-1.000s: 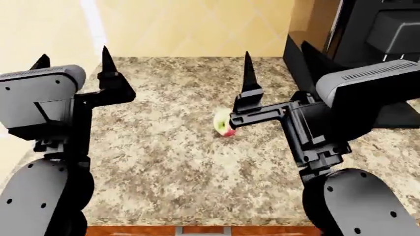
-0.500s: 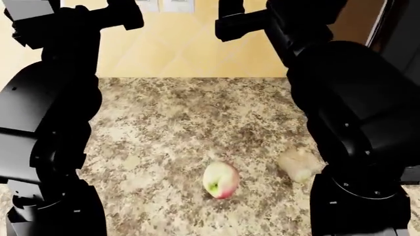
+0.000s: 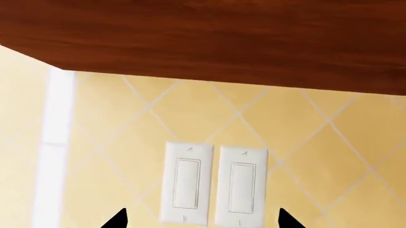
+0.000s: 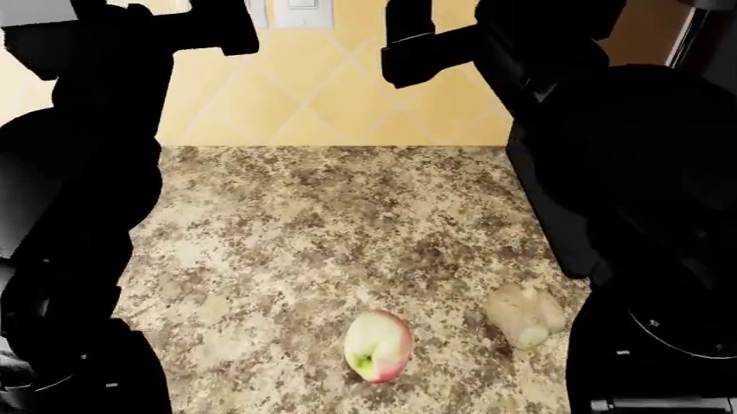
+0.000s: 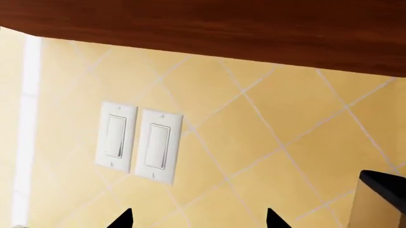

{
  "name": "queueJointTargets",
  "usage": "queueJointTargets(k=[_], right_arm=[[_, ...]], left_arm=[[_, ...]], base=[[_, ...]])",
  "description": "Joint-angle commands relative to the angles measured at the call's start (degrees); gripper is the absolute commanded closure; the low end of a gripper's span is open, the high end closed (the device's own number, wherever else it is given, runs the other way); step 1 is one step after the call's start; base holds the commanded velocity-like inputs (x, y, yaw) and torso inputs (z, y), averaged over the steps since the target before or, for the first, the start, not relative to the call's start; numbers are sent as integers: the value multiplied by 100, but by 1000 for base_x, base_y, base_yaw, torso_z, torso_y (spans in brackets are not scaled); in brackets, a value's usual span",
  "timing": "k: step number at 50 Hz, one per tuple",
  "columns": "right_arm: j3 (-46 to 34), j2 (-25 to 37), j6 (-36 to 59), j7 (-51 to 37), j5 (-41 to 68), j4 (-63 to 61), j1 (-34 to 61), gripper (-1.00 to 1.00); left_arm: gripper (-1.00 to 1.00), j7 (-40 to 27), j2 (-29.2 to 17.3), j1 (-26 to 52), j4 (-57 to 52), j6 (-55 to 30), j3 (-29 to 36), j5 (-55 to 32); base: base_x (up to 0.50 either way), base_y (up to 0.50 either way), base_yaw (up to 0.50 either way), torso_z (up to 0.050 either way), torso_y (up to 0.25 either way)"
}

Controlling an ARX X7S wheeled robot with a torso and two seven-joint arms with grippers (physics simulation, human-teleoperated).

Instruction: Pick the peach, ginger from the counter and place them in the cabinet. Then close the cabinet.

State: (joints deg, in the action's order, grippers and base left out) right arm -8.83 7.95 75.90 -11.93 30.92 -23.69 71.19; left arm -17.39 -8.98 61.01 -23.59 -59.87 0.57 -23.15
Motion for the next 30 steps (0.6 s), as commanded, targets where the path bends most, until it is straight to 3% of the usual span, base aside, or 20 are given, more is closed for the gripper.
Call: queueJointTargets(k=[1, 5, 9, 14, 19, 30], right_arm=[[-1033, 1708, 767, -4062, 4379, -149, 1188, -100], [-2664, 2827, -462, -7500, 7816, -487, 2395, -100], [-4080, 3557, -1363, -7781, 11012, -803, 3715, -100], [-5471, 3964, -1871, -7768, 12206, -1043, 5099, -100], [-6225, 4157, -2166, -7745, 13051, -1376, 5846, -100], [-6814, 4743, -2228, -7540, 12894, -1766, 5721, -100]], left_arm=[[-100, 304, -301, -379, -1865, -1445, -641, -1167], [-100, 346, -475, -532, -1932, -1234, -573, -1075], [-100, 419, -570, -715, -1693, -879, -443, -901], [-100, 473, -634, -809, -1484, -628, -286, -766], [-100, 461, -677, -671, -1492, -694, -245, -786], [-100, 472, -720, -681, -1584, -698, -181, -847]], base=[[0, 0, 0, 0, 0], [0, 0, 0, 0, 0], [0, 0, 0, 0, 0], [0, 0, 0, 0, 0], [0, 0, 0, 0, 0], [0, 0, 0, 0, 0]])
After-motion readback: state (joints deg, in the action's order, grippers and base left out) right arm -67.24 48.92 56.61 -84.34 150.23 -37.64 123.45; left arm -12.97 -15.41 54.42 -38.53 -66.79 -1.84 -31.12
